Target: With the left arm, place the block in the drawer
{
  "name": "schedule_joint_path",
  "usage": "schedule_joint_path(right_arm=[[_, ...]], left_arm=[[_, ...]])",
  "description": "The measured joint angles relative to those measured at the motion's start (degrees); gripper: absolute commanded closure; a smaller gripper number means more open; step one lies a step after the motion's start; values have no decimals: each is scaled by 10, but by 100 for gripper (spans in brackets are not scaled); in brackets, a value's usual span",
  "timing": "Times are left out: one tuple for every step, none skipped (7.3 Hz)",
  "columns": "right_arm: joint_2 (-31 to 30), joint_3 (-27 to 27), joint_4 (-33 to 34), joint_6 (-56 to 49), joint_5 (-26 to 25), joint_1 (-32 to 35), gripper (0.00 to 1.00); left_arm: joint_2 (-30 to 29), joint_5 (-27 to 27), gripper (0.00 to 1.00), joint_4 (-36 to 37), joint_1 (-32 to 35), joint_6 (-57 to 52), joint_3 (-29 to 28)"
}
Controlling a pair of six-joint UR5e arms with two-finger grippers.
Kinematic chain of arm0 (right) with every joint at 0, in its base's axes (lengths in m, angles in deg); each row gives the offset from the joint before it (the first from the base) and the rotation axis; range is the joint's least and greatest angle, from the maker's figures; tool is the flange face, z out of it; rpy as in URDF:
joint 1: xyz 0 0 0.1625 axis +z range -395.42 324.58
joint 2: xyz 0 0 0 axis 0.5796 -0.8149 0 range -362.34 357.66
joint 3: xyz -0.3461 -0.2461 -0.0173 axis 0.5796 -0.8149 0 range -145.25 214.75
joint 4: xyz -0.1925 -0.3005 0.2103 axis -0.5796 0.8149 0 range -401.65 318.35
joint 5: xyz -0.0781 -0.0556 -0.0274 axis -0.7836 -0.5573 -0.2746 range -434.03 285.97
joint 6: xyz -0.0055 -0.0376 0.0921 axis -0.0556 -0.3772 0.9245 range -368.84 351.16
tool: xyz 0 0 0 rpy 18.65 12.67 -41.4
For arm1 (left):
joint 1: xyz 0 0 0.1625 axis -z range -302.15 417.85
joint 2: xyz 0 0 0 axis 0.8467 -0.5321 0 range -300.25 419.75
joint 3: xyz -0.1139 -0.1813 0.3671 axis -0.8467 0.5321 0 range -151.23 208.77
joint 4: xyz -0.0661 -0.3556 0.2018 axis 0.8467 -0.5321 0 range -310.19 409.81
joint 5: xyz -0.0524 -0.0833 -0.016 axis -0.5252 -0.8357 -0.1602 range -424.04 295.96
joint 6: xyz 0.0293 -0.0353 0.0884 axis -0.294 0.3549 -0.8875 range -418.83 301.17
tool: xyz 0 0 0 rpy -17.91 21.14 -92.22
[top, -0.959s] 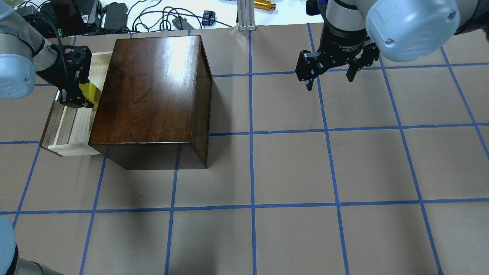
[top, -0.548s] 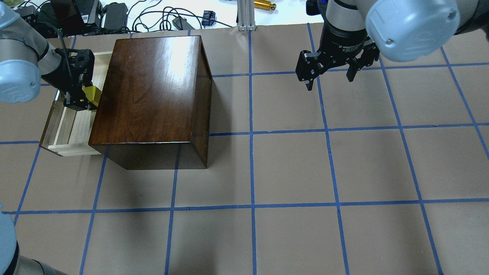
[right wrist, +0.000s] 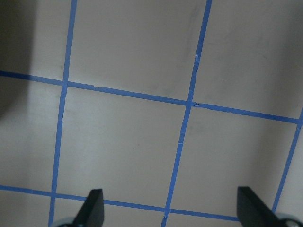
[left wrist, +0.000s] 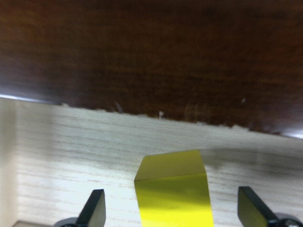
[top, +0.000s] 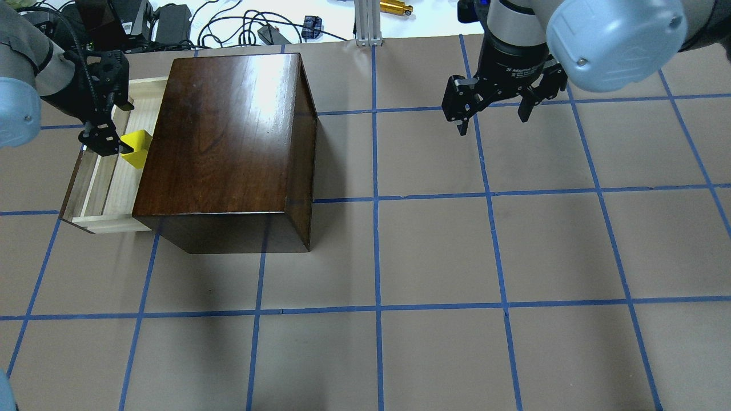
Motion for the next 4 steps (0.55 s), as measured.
schedule_joint_path(right_arm=[[0,0,0,0,0,0,0],[0,0,0,0,0,0,0],[0,0,0,0,0,0,0],[0,0,0,0,0,0,0]], left_arm=[[31,-8,5,-27,1,32,0],[64,-16,5,-58,3,64,0],[97,-18,5,-91,7,93,0],[123,-18,4,-121,13,131,-1]])
